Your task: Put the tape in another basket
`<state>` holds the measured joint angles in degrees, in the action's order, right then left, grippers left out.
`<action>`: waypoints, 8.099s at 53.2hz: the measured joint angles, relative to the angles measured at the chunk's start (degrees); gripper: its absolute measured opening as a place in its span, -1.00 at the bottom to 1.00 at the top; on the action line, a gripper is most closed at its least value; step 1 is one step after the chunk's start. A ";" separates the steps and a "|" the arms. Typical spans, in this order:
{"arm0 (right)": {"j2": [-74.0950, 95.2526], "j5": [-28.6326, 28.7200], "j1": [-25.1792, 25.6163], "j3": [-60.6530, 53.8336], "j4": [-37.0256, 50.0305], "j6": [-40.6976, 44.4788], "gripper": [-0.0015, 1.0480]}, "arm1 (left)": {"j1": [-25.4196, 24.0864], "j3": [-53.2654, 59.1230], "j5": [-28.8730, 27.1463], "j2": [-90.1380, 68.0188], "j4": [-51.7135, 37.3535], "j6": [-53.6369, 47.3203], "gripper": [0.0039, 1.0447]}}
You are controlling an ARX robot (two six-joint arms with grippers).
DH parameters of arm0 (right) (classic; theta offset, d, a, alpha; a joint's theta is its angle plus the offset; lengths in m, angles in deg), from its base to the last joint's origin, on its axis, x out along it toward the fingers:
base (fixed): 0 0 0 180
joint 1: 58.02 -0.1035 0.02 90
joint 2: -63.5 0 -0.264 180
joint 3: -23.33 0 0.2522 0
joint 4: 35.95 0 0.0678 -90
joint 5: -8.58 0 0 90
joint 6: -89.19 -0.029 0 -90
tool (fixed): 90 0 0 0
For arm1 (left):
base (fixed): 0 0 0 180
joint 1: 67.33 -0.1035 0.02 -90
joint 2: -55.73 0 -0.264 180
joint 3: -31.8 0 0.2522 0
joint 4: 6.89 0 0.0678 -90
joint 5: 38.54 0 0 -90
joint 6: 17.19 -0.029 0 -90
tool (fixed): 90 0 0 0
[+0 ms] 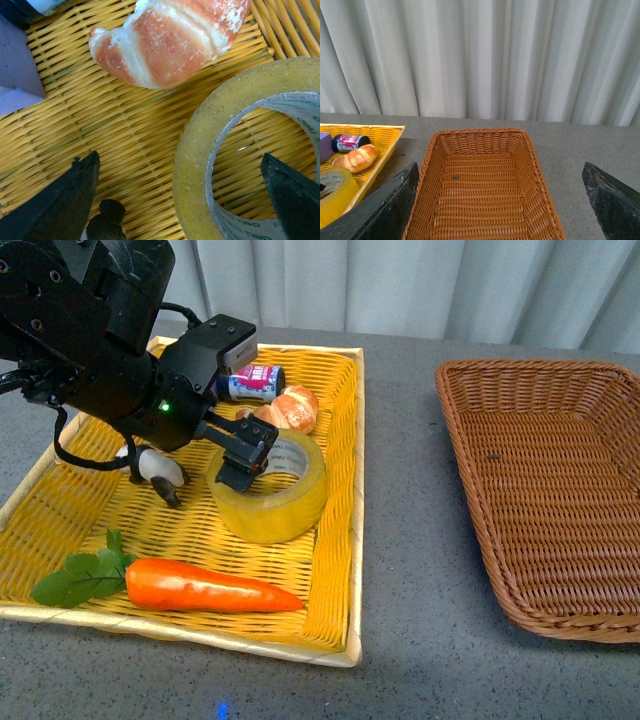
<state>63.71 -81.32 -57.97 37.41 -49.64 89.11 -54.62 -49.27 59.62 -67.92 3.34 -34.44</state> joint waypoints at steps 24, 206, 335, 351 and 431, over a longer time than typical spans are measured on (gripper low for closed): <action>0.00 0.00 0.00 0.00 0.00 0.00 0.82 | 0.07 -0.48 -0.33 -0.13 -0.50 1.73 -0.66; 93.98 -3.50 -19.82 34.73 23.69 -16.81 0.58 | 15.26 -9.01 10.29 10.51 7.63 -41.44 -0.72; 98.99 -0.46 0.15 14.56 75.87 -0.96 -0.98 | -3.80 41.22 -16.92 37.20 -56.46 17.92 -0.47; 79.12 -0.33 -0.02 4.50 73.29 -0.13 -0.98 | -6.78 52.63 -13.64 48.78 -56.41 17.68 -0.93; 15.41 -0.17 -0.02 -0.04 15.72 -0.13 -0.98 | -12.57 66.18 -8.17 103.06 -17.22 17.66 -0.93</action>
<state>79.12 -81.49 -57.99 37.36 -33.92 88.98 -67.19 16.91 51.45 35.13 -13.88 -16.78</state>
